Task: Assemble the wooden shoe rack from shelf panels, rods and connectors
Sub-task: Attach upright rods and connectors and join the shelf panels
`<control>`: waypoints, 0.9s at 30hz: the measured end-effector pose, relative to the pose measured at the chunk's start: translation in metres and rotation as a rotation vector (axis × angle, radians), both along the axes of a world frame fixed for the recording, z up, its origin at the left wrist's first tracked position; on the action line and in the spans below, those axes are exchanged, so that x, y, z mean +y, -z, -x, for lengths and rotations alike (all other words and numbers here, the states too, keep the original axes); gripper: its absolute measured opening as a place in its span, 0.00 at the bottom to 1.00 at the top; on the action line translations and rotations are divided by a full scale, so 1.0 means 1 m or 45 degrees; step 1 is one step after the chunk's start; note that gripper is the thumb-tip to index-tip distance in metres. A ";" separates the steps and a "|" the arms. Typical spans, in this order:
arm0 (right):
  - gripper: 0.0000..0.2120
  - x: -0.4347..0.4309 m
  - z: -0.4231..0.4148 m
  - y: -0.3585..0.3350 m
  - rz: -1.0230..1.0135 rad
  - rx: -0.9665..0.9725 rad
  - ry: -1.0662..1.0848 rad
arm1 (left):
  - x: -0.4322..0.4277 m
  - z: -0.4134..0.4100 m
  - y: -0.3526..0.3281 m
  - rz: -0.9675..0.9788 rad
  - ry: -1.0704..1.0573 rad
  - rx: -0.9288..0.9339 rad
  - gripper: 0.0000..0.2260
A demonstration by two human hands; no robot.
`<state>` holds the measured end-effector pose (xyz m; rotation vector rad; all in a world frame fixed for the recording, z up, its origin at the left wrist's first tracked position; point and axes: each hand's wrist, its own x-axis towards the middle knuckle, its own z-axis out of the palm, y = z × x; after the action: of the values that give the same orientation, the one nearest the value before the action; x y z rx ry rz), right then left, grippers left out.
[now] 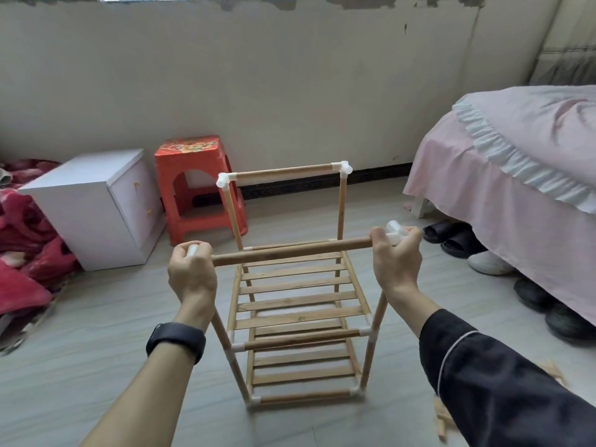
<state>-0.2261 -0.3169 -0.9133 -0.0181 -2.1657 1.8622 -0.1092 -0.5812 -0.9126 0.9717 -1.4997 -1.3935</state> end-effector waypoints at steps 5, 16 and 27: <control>0.15 -0.001 0.000 0.004 -0.121 0.170 0.004 | -0.002 -0.001 -0.001 0.045 -0.005 -0.057 0.04; 0.22 0.007 0.003 0.003 -0.115 0.110 -0.053 | -0.001 -0.004 -0.004 0.068 0.066 -0.123 0.05; 0.26 -0.007 -0.006 0.008 0.007 0.089 0.005 | 0.004 -0.005 -0.004 0.063 -0.018 -0.125 0.06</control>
<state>-0.2201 -0.3235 -0.9209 0.0416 -2.1120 1.8390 -0.1038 -0.5772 -0.9082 1.0307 -1.5887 -1.3094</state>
